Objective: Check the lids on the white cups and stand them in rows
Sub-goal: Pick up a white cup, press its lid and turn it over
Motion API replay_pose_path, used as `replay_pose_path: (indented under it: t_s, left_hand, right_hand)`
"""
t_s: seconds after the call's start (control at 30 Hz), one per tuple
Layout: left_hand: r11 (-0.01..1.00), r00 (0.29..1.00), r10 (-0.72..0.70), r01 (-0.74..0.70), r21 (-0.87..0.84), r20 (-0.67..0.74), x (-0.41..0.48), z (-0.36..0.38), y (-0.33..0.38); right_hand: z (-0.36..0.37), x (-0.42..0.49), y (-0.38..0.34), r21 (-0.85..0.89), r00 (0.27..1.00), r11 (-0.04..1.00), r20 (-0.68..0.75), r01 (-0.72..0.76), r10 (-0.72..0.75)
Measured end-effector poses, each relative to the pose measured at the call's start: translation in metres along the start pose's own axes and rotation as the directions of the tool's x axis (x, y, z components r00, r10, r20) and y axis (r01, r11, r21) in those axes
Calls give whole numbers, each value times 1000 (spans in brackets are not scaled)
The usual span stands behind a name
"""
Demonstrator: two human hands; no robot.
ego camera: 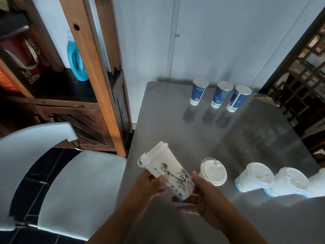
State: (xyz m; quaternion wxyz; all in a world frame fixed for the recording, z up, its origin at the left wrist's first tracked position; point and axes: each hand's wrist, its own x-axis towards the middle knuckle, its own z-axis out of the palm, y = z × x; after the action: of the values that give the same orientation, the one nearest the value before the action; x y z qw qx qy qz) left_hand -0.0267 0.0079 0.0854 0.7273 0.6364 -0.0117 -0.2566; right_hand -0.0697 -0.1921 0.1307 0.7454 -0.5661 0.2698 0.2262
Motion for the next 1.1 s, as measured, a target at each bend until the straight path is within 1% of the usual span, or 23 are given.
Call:
replay_pose_path:
  t_s: [0.07,0.13,0.2,0.23,0.27,0.3,0.33,0.4,0.43,0.5,0.6,0.67,0.73,0.77,0.8,0.87,0.9,0.93,0.97,1.0,1.03,1.1]
  left_hand:
    - [999,1000,-6,8,-49,28,-3,3,1]
    - [995,998,-45,48,-82,41,-5,4,0]
    - [981,988,-144,150,-125,55,-7,-4,-2]
    - [967,976,-208,216,-133,66,-9,-11,-1]
    - [953,960,-267,276,-124,82,-10,-20,0]
    - [942,946,-311,320,-106,92,-12,-30,2]
    - [935,939,-334,340,-96,78,-12,-42,6]
    - [940,946,-323,321,-119,-1,-11,-60,16]
    - [943,951,-308,302,-139,-21,-10,-66,20]
    - [944,954,-301,301,-133,21,-9,-69,28]
    - [943,951,-295,306,-129,93,-8,-67,29]
    - [939,956,-284,294,-178,77,-8,-64,27]
    - [931,956,-288,292,-220,49,-8,-65,24]
    - [932,958,-284,286,-224,42,-8,-66,22]
    - [938,962,-269,270,-218,36,-7,-66,20]
    - [971,979,-202,202,-129,9,-7,-67,16]
    - [985,988,-154,154,-75,3,-7,-68,16]
    - [992,994,-109,110,-62,13,-7,-68,15]
    - [992,997,-75,77,-95,23,-7,-68,16]
    - [990,998,-47,51,-128,34,-7,-68,17]
    - [987,999,-23,29,-157,39,-8,-68,20]
    - [976,998,17,-4,-218,58,-8,-66,23]
  right_hand:
    - [-1,-5,4,33,999,999,37,28,-30]
    - [0,-7,4,11,993,993,26,117,-117]
    - [-1,-7,1,-74,969,967,-38,243,-246]
    - [-3,-7,-2,-158,941,938,-95,309,-326]
    - [-6,-7,-5,-283,896,886,-150,367,-419]
    - [-8,-8,-8,-429,840,808,-176,403,-512]
    - [-9,-9,-11,-560,790,716,-168,416,-590]
    - [-5,-12,-14,-711,714,549,-96,438,-693]
    - [-1,-14,-16,-748,683,482,-52,457,-728]
    - [10,-18,-18,-774,644,381,45,506,-764]
    - [23,-20,-18,-775,631,291,173,561,-756]
    - [26,-21,-18,-786,622,256,198,563,-758]
    - [26,-19,-16,-770,629,290,179,569,-757]
    - [26,-18,-15,-744,640,346,139,571,-756]
    - [26,-17,-14,-710,671,433,75,556,-738]
    - [27,-16,-17,-612,774,631,-49,476,-631]
    - [27,-15,-19,-527,831,733,-88,429,-549]
    - [26,-15,-21,-411,887,833,-109,371,-449]
    - [26,-16,-22,-290,934,909,-104,299,-341]
    - [26,-17,-23,-199,965,952,-79,232,-251]
    - [25,-19,-22,-135,981,974,-48,181,-189]
    - [23,-20,-19,-51,989,987,0,151,-151]
